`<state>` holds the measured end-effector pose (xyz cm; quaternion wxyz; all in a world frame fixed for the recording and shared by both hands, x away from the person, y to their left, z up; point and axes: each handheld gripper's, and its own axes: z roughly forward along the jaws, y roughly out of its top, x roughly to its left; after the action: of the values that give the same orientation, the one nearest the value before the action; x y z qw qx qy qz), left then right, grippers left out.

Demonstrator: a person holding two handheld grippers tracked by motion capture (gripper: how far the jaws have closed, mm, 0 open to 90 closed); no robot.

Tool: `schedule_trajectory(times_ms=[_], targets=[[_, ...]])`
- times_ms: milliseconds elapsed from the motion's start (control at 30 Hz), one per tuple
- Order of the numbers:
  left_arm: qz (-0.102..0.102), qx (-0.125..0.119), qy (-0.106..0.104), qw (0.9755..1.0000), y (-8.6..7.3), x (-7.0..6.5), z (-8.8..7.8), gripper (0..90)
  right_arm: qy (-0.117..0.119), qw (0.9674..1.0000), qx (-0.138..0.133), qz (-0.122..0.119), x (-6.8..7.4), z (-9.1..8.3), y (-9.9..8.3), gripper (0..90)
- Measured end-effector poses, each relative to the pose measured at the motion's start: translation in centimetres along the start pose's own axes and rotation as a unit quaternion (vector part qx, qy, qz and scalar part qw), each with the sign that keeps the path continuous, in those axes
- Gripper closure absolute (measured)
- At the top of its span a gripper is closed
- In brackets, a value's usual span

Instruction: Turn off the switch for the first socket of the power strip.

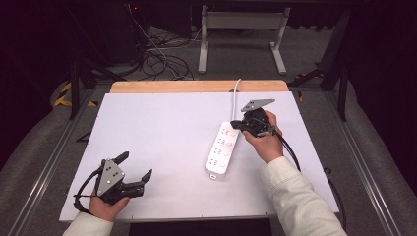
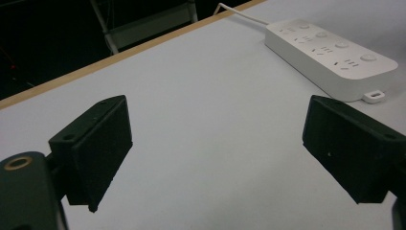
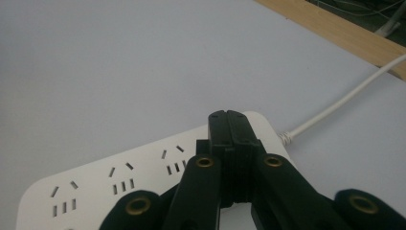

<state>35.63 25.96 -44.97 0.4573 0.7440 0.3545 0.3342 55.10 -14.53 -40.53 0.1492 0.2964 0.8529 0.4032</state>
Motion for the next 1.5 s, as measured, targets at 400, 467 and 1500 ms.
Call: schedule_trajectory(times_ms=[400,467,1500], targets=[[-0.001,-0.001,0.000,1.0000,0.0,-0.1,-0.1,10.4,0.006,0.9999,-0.012,-0.011,0.6,-1.2,0.2,90.0],[-0.002,-0.001,-0.001,1.0000,0.0,-0.1,0.0,10.4,0.006,0.9998,-0.015,-0.013,0.7,-1.5,0.2,90.0],[-0.013,-0.001,-0.002,0.9999,0.1,0.0,0.0,10.0,0.012,0.9970,-0.077,-0.003,2.7,-9.5,-5.1,35.3]])
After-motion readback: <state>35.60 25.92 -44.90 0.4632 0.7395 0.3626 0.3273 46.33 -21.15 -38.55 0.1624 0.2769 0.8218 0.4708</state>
